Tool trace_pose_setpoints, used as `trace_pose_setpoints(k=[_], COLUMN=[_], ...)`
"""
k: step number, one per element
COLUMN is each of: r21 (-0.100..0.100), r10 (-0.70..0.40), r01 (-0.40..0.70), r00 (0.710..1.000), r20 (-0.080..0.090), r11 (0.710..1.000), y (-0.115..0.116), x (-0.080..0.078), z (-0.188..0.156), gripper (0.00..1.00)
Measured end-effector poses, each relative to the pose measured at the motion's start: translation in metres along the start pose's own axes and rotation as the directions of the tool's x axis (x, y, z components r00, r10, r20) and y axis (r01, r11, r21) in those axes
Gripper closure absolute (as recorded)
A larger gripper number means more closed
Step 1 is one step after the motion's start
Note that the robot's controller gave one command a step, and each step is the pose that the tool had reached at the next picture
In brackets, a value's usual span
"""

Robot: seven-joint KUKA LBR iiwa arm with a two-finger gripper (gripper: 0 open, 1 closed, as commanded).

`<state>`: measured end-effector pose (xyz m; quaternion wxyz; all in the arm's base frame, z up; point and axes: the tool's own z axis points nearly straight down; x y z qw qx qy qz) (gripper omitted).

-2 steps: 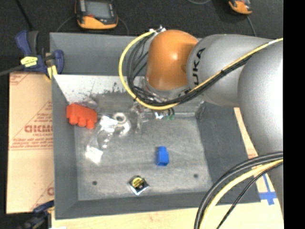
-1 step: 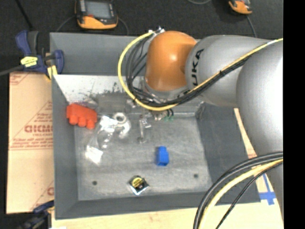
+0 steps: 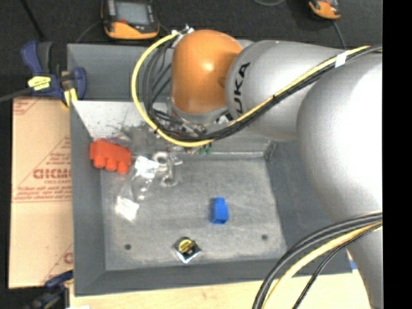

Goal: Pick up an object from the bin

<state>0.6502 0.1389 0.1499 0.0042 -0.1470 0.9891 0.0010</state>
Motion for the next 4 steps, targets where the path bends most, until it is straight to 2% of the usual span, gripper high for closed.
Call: trace_pose_setpoints(k=[1,2,3,4], r21=[0.001,0.003,0.0,0.002], r10=[-0.049,-0.241,-0.238,-0.27], r01=[0.049,0.241,0.238,0.27], r00=[0.999,0.971,0.971,0.963], r20=[-0.01,-0.005,-0.004,0.001], r11=[0.999,0.971,0.971,0.963], y=[0.007,0.047,0.048,0.074], x=[-0.003,-0.016,-0.016,-0.009], z=[0.068,0.077,0.077,-0.077], gripper=[0.0,0.0,1.0,1.0])
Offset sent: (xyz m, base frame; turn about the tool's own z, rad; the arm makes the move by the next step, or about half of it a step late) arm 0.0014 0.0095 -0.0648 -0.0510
